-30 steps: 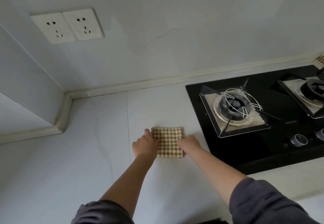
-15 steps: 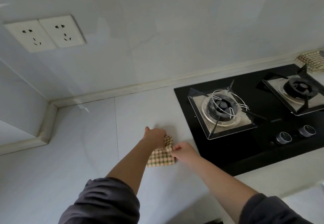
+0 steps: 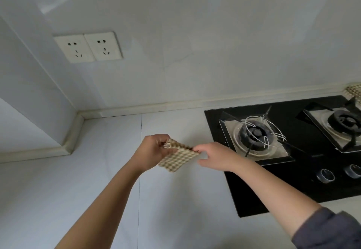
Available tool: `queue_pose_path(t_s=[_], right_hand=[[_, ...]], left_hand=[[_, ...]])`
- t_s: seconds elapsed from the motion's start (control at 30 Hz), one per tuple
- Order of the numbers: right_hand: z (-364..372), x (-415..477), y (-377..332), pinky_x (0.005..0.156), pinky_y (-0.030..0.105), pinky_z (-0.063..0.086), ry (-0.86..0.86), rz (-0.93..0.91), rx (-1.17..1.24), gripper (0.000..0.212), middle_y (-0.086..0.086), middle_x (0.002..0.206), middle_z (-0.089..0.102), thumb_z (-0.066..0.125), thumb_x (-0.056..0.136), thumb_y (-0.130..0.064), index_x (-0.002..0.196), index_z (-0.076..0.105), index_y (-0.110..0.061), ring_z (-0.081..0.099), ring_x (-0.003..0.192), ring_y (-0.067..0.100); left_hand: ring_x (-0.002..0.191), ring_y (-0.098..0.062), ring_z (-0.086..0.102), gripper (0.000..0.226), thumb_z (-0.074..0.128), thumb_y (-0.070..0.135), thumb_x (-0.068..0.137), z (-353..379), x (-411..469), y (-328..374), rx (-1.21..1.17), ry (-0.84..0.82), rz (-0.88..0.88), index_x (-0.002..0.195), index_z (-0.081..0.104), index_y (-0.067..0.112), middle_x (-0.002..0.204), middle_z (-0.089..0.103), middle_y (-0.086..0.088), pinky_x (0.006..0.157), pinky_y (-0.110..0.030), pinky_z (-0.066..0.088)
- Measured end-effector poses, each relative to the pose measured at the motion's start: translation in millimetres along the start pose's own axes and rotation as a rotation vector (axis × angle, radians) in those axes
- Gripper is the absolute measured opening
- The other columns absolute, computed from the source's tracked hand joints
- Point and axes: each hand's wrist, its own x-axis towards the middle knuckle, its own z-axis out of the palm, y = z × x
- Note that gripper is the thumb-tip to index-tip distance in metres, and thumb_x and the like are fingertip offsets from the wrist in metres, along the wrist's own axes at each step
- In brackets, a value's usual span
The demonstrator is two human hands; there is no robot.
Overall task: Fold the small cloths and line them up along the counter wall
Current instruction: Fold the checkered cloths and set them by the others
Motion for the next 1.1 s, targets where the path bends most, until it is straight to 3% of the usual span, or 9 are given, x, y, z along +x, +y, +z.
queue_pose_path(t_s=[0.1,0.27,0.37,0.5,0.57,0.67,0.83,0.97,1.1], right_hand=[[-10,-1,-20,0.057,0.024,0.033,0.058,-0.084,-0.16,0.027,-0.018,0.065,0.049,0.061,0.086,-0.028,0.114,0.062,-0.025,0.042,0.053,-0.006],[-17,-5,-23,0.074,0.026,0.043,0.087,-0.113,-0.263,0.028,-0.016,0.092,0.064,0.06,0.088,-0.03,0.115,0.062,-0.024,0.056,0.083,0.009],[-18,-11,-15,0.067,0.016,0.038,0.28,-0.194,0.085,0.036,-0.022,0.093,0.057,0.07,0.082,-0.016,0.116,0.063,-0.024,0.051,0.067,0.005],[-11,-17,-7,0.089,0.009,0.039,0.196,-0.113,0.554,0.068,-0.029,0.13,0.046,0.079,0.074,-0.019,0.13,0.044,-0.037,0.048,0.112,-0.01],[-1,-14,0,0.098,0.023,0.041,0.086,-0.06,0.676,0.053,-0.021,0.12,0.062,0.077,0.072,-0.021,0.119,0.054,-0.032,0.054,0.114,-0.004],[-4,-17,3,0.091,0.031,0.049,0.119,-0.049,0.798,0.025,-0.004,0.104,0.072,0.072,0.08,-0.008,0.101,0.065,-0.02,0.066,0.099,0.01],[-25,-26,-5,0.069,0.024,0.043,0.217,-0.156,0.653,0.015,-0.011,0.075,0.061,0.069,0.073,-0.023,0.083,0.059,-0.018,0.054,0.072,0.005],[-39,-31,-14,0.072,0.024,0.048,0.211,-0.227,0.53,0.016,-0.01,0.082,0.065,0.071,0.08,-0.014,0.091,0.063,-0.021,0.059,0.076,0.005],[-50,-38,7,0.084,0.036,0.053,0.201,-0.101,0.446,0.019,0.0,0.093,0.072,0.074,0.078,-0.016,0.096,0.067,-0.016,0.067,0.089,0.016]], left_hand=[[0.062,-0.009,0.053,0.017,0.073,0.015,0.082,-5,-9,3,-0.005,0.075,0.02,0.071,0.061,0.014,0.066,0.061,-0.002,0.059,-0.026,0.043],[0.071,-0.007,0.063,0.022,0.072,0.01,0.082,-9,-20,2,0.051,0.163,0.088,0.073,0.062,0.027,0.071,0.066,0.013,0.071,-0.027,0.05],[0.069,-0.008,0.063,0.027,0.072,0.006,0.082,-4,-27,4,-0.068,0.206,0.069,0.073,0.06,0.029,0.071,0.067,0.013,0.07,-0.021,0.05],[0.066,-0.004,0.06,0.026,0.068,0.004,0.084,6,-29,20,-0.296,0.165,0.054,0.071,0.059,0.025,0.07,0.065,0.01,0.064,-0.018,0.048],[0.066,-0.005,0.057,0.022,0.066,0.001,0.085,9,-28,26,-0.352,0.147,0.073,0.073,0.059,0.019,0.07,0.063,0.009,0.063,-0.018,0.047],[0.065,-0.004,0.055,0.021,0.064,-0.005,0.085,8,-29,30,-0.348,0.138,0.042,0.078,0.058,0.015,0.069,0.062,0.011,0.064,-0.016,0.045],[0.083,-0.009,0.065,0.021,0.074,0.01,0.08,5,-30,36,-0.112,0.005,-0.005,0.091,0.062,0.024,0.088,0.069,0.009,0.08,-0.023,0.052],[0.079,-0.002,0.066,0.022,0.072,0.009,0.082,22,-21,68,-0.195,0.056,0.016,0.09,0.066,0.029,0.084,0.071,0.015,0.068,-0.016,0.05],[0.08,-0.01,0.069,0.016,0.07,0.003,0.081,22,-14,69,-0.442,0.216,-0.063,0.084,0.069,0.019,0.083,0.074,0.008,0.068,-0.023,0.055]])
